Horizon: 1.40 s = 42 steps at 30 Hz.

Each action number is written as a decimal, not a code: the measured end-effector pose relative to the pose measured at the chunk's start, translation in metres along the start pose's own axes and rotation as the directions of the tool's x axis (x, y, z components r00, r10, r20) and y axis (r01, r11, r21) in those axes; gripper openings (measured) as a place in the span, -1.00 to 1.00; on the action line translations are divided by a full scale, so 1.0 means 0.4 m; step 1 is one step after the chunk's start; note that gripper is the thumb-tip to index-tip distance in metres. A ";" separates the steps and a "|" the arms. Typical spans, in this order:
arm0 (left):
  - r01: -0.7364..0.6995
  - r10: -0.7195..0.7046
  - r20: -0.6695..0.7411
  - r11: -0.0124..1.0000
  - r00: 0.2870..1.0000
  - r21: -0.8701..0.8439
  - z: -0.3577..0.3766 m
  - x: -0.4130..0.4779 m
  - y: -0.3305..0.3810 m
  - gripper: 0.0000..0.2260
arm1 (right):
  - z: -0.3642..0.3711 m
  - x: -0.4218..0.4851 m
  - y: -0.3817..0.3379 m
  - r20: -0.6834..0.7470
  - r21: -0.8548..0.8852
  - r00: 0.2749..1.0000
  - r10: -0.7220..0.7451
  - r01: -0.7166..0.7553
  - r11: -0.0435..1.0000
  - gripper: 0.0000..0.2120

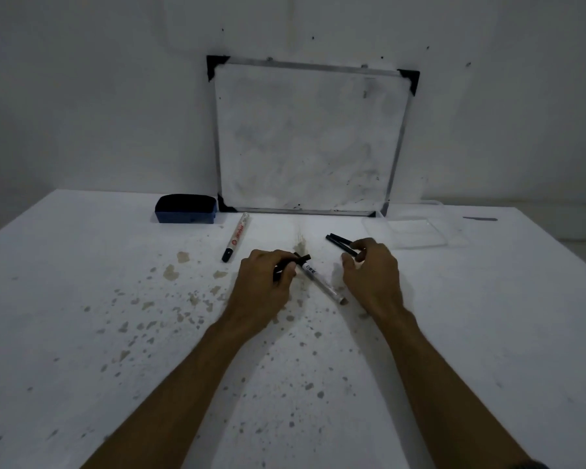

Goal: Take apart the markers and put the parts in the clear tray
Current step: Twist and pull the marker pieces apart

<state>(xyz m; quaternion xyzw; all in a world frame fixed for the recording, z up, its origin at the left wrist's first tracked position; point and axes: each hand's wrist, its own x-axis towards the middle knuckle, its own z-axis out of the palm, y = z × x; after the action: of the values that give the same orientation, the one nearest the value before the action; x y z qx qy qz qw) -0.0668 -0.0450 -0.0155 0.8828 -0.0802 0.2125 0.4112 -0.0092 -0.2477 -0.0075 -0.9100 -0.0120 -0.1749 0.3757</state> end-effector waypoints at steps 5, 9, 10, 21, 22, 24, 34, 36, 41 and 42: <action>0.056 -0.047 -0.073 0.989 0.996 0.135 0.003 0.003 -0.011 -0.86 | 0.013 0.038 0.009 0.027 -0.049 0.998 0.059 -0.058 0.997 -0.62; 0.078 -0.028 -0.170 0.953 0.985 0.293 0.004 0.011 -0.023 -0.88 | 0.026 0.028 0.012 -0.042 -0.003 0.998 0.056 -0.056 0.998 -0.66; 0.087 -0.035 -0.178 0.951 0.983 0.295 0.004 0.013 -0.027 -0.88 | 0.028 0.026 0.014 -0.054 0.018 0.997 0.056 -0.055 0.998 -0.69; 0.061 -0.063 -0.081 0.998 0.995 -0.023 0.007 0.029 0.029 -0.83 | -0.035 0.026 0.051 0.022 0.351 0.983 0.180 -0.177 0.920 -0.86; 0.049 -0.051 -0.076 0.999 0.996 -0.018 0.013 0.039 0.046 -0.84 | -0.051 0.029 0.058 0.052 0.371 0.979 0.195 -0.200 0.907 -0.85; 0.036 -0.037 -0.044 0.999 0.998 -0.022 0.031 0.071 0.085 -0.86 | -0.093 0.034 0.080 0.130 0.368 0.973 0.191 -0.226 0.902 -0.83; -0.116 0.100 0.182 0.990 0.978 0.080 0.260 0.383 0.302 -0.82 | -0.259 0.021 0.302 0.089 -0.416 0.991 0.103 -0.057 0.907 -0.33; -0.116 0.076 0.269 0.984 0.960 0.138 0.319 0.434 0.314 -0.79 | -0.247 0.031 0.314 0.126 -0.425 0.985 0.113 -0.050 0.904 -0.26; -0.194 0.000 0.536 0.932 0.844 0.305 0.424 0.526 0.331 -0.77 | -0.239 0.046 0.327 0.129 -0.428 0.986 0.102 -0.037 0.903 -0.24; -0.212 -0.017 0.577 0.921 0.817 0.327 0.438 0.538 0.332 -0.77 | -0.238 0.045 0.330 0.129 -0.430 0.987 0.098 -0.034 0.902 -0.24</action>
<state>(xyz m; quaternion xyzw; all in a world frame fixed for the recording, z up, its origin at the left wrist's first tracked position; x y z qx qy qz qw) 0.1383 -0.2573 0.0712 0.9622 -0.2028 -0.0281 0.1793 -0.0014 -0.4099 -0.0285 -0.9804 0.0296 -0.0926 0.1714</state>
